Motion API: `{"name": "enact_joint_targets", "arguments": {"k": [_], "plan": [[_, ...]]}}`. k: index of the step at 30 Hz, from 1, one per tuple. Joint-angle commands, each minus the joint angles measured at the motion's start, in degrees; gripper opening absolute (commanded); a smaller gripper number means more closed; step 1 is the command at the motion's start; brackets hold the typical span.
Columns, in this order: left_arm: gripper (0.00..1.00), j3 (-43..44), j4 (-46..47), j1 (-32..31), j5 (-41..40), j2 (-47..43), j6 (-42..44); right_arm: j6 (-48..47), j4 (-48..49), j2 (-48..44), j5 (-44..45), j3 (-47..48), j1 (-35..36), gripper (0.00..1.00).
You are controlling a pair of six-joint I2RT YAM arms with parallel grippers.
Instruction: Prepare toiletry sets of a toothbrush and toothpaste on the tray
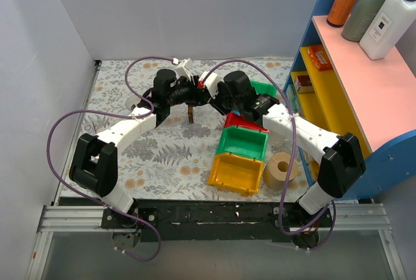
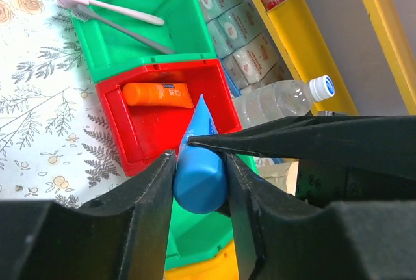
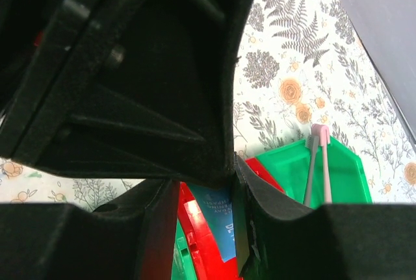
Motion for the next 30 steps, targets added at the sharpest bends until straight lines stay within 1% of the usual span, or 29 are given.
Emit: {"name": "enact_joint_targets", "arguments": {"k": [1, 4, 5, 8, 11, 12, 14, 15, 18, 23, 26, 27, 28, 30], "plan": [[0.25, 0.9, -1.6, -1.8, 2.5, 1.6, 0.2, -1.1, 7.3, -0.6, 3.3, 0.8, 0.6, 0.01], [0.1, 0.8, -0.9, -2.0, 3.8, 2.3, -0.8, -1.1, 7.8, -0.6, 4.5, 0.4, 0.6, 0.01], [0.01, 0.7, -0.9, -2.0, 3.8, 2.4, -1.0, -1.0, 8.3, -0.6, 4.7, 0.1, 0.6, 0.01], [0.0, 0.6, -0.5, -2.0, 3.9, 2.2, -0.4, -1.0, 8.8, -0.6, 5.3, -1.0, 0.6, 0.04], [0.0, 0.2, 0.0, -2.0, 3.8, 1.2, 0.3, -0.6, 8.8, -0.7, 5.5, -1.9, 0.5, 0.12], [0.0, 0.0, 0.1, -2.0, 3.6, 0.7, 0.8, -0.5, 8.9, -0.9, 5.6, -2.1, 0.5, 0.18], [0.0, -0.3, 0.6, -1.6, 3.0, 0.1, 0.7, -0.1, 9.1, -1.0, 5.6, -3.0, 0.3, 0.25], [0.0, -0.5, 0.9, -1.2, 3.0, -0.1, -0.2, 0.1, 9.3, -1.3, 5.4, -3.2, 0.3, 0.3], [0.0, -1.6, 3.1, 0.8, 4.3, -0.7, -2.5, 0.9, 9.4, -1.9, 4.6, -4.4, -0.6, 0.4], [0.0, -2.9, 5.8, 3.1, 5.4, -1.6, -3.9, 1.0, 9.1, -3.0, 3.1, -5.2, -0.8, 0.45], [0.0, -3.2, 6.6, 3.8, 6.0, -1.9, -4.6, 1.0, 8.6, -3.5, 2.6, -5.4, -0.8, 0.5], [0.0, -3.4, 7.2, 4.1, 6.3, -2.0, -4.7, 1.1, 8.4, -3.6, 2.6, -5.4, -0.9, 0.57], [0.0, -3.5, 7.6, 4.4, 6.4, -2.1, -5.0, 1.4, 8.4, -3.6, 2.6, -5.6, -0.9, 0.59], [0.0, -3.6, 7.8, 5.1, 6.6, -2.3, -5.1, 1.8, 8.4, -3.9, 2.5, -5.9, -1.3, 0.6]]}}
